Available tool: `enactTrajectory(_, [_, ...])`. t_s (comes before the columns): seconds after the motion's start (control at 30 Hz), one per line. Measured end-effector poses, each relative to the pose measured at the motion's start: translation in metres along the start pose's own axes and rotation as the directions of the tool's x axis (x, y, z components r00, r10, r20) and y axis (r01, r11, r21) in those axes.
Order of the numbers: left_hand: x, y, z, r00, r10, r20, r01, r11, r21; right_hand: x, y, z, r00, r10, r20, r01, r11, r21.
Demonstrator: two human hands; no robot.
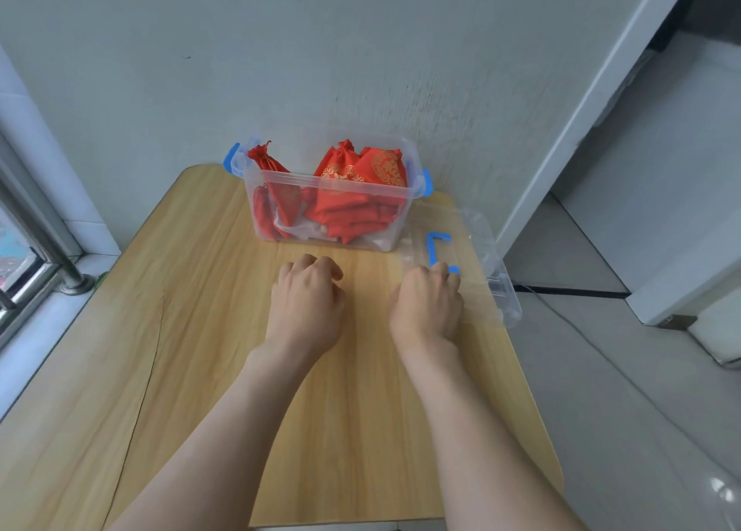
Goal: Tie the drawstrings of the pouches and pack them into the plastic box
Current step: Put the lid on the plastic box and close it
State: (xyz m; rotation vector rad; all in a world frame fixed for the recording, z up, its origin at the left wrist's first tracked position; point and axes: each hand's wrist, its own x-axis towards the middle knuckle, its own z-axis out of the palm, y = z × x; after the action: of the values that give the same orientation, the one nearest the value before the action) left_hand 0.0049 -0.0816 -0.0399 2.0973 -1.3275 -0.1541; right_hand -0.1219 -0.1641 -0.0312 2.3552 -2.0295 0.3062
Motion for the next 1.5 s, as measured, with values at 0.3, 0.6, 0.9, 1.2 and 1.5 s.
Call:
enactTrajectory(0.3, [-0.001, 0.028, 0.002, 0.982, 0.158, -0.108, -0.159, 0.987, 0.003, 0.004, 0.006, -0.038, 0.908, 0.264, -0.325, -0.124, 0.911, 0.392])
enactTrajectory(0.6, [0.059, 0.062, -0.026, 0.990, 0.035, -0.133, -0.023, 0.995, 0.094, 0.004, 0.000, -0.053, 0.804, 0.243, -0.543, 0.193, 0.757, 0.624])
enactTrajectory(0.9, [0.078, 0.071, -0.030, 0.999, 0.003, -0.052, 0.007, 0.981, 0.192, 0.000, -0.008, -0.064, 0.803, 0.101, -0.588, 0.341, 0.732, 0.591])
enactTrajectory(1.2, [0.032, 0.063, -0.064, 0.985, 0.110, -0.129, -0.082, 0.976, 0.202, -0.014, -0.005, -0.084, 0.792, 0.100, -0.602, 0.374, 0.699, 0.609])
enactTrajectory(1.5, [-0.019, 0.068, -0.100, 0.981, 0.027, -0.191, -0.002, 0.992, 0.130, -0.049, 0.003, -0.083, 0.802, 0.043, -0.595, 0.411, 0.683, 0.603])
